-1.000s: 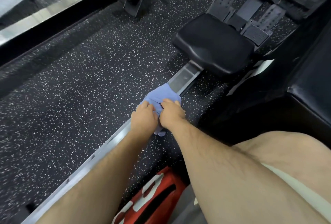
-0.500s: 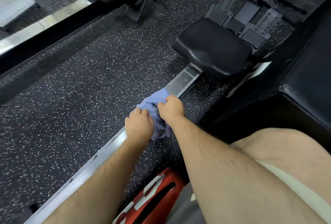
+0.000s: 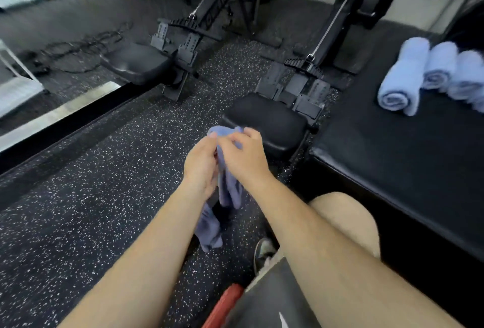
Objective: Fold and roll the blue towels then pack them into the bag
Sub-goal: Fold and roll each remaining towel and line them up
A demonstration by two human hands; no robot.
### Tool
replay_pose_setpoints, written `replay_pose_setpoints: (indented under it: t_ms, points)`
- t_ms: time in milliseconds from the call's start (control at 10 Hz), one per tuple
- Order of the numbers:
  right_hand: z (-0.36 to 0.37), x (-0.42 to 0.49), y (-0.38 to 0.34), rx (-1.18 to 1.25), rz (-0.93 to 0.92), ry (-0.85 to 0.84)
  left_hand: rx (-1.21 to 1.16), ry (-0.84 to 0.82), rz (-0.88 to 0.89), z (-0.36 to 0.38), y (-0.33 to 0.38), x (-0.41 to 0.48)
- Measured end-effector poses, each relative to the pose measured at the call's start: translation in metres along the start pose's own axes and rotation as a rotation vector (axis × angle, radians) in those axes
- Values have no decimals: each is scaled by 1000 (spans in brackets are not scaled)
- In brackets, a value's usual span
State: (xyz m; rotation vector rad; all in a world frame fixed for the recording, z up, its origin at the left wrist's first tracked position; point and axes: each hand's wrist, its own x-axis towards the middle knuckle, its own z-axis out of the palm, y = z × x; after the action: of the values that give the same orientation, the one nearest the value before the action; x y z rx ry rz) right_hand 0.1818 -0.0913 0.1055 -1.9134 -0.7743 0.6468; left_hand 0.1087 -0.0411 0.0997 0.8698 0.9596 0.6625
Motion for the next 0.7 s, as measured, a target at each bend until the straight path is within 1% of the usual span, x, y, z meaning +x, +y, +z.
replay_pose_setpoints:
  t_ms: [100, 200, 300, 400, 500, 600, 700]
  points:
    - [-57, -14, -26, 83, -48, 96, 18, -118, 105, 28, 30, -24]
    - [-118, -28, -45, 177, -121, 315, 75, -175, 191, 68, 54, -46]
    - [-174, -41, -67, 289, -160, 408, 59, -284, 212, 119, 76, -75]
    - [-233, -60, -84, 342, -206, 453, -72, -448, -6, 180, 90, -101]
    - [-284, -83, -89, 363, -241, 510, -301, -463, -339, 218, 97, -113]
    - [-330, -104, -83, 415, -243, 598, -82, -1035, 9, 290, 91, -142]
    - [-370, -119, -75, 456, -230, 654, 273, -507, 260, 332, 76, -163]
